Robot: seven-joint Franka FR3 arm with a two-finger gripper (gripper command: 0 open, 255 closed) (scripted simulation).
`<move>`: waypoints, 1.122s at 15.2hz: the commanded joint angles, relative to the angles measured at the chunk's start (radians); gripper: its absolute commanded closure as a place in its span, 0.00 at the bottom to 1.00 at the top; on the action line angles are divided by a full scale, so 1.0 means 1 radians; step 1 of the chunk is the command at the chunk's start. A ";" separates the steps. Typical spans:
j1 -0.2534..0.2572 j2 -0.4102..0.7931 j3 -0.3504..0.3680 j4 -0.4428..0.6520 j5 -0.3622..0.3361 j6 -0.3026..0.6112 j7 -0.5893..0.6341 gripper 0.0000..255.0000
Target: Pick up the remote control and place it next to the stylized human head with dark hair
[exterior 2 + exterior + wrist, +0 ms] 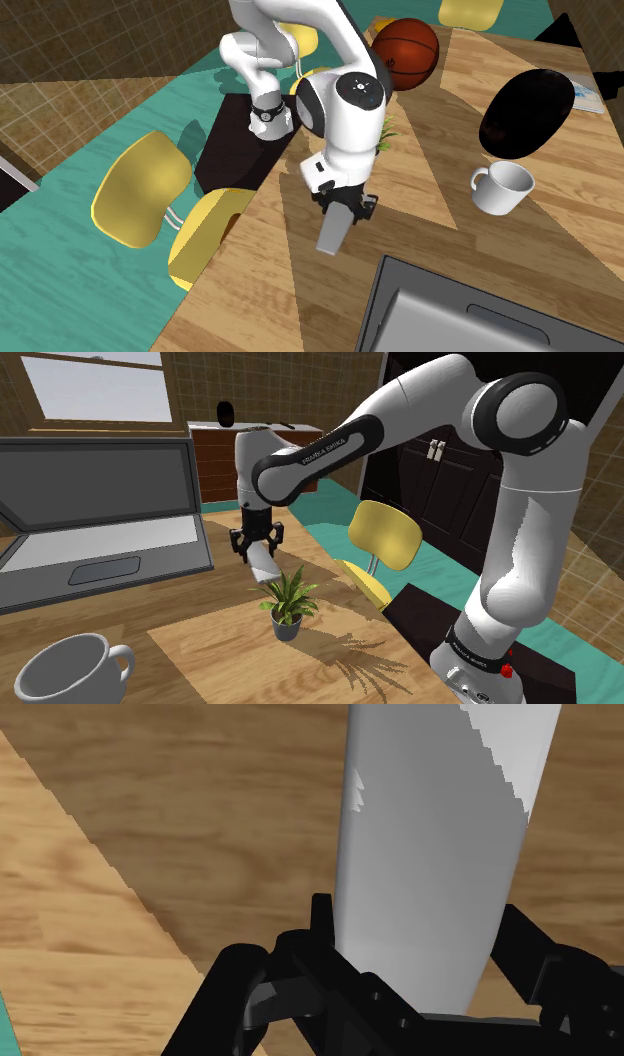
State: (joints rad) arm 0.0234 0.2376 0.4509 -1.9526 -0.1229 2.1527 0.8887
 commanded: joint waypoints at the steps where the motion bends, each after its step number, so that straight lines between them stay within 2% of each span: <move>1: -0.002 -0.016 0.003 0.013 0.009 -0.027 -0.005 1.00; 17: -0.010 -0.089 0.013 0.144 0.053 -0.224 -0.034 1.00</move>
State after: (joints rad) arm 0.0135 0.1508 0.4636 -1.8202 -0.0716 1.9434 0.8560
